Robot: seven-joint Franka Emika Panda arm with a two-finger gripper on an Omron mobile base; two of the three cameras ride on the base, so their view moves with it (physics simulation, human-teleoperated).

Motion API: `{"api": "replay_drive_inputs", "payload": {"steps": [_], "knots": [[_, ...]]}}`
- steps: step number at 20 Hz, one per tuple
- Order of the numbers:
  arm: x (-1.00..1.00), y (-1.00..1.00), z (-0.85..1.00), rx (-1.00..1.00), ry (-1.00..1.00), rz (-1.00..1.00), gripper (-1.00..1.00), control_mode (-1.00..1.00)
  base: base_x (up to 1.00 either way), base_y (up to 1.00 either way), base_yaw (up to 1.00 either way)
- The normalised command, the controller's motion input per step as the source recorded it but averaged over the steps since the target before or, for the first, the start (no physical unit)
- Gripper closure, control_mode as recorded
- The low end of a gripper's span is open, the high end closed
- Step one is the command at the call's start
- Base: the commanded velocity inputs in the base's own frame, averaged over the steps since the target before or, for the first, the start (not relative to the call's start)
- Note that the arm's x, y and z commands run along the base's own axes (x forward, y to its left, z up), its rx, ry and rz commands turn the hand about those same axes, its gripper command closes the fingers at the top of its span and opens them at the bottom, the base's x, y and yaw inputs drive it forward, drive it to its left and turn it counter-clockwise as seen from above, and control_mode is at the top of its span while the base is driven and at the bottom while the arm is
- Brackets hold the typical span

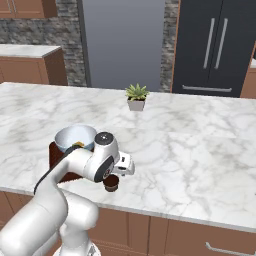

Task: Place the bowl with cake and the cupcake onto the tray.

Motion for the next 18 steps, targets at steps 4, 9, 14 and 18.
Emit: {"api": "replay_drive_inputs", "payload": {"steps": [4,9,14,18], "knots": [[0.0,0.03,-0.47,0.0,0.0,0.02,-1.0,-1.0,0.0,0.0,0.0],[0.0,0.17,-0.49,0.0,0.0,0.02,-1.0,-1.0,0.0,0.0,0.0],[0.0,0.41,-0.25,0.0,0.0,0.01,-1.0,-1.0,0.0,0.0,0.0],[-0.08,0.32,-0.39,-0.01,0.0,0.01,-1.0,-1.0,0.0,0.0,0.0]]}}
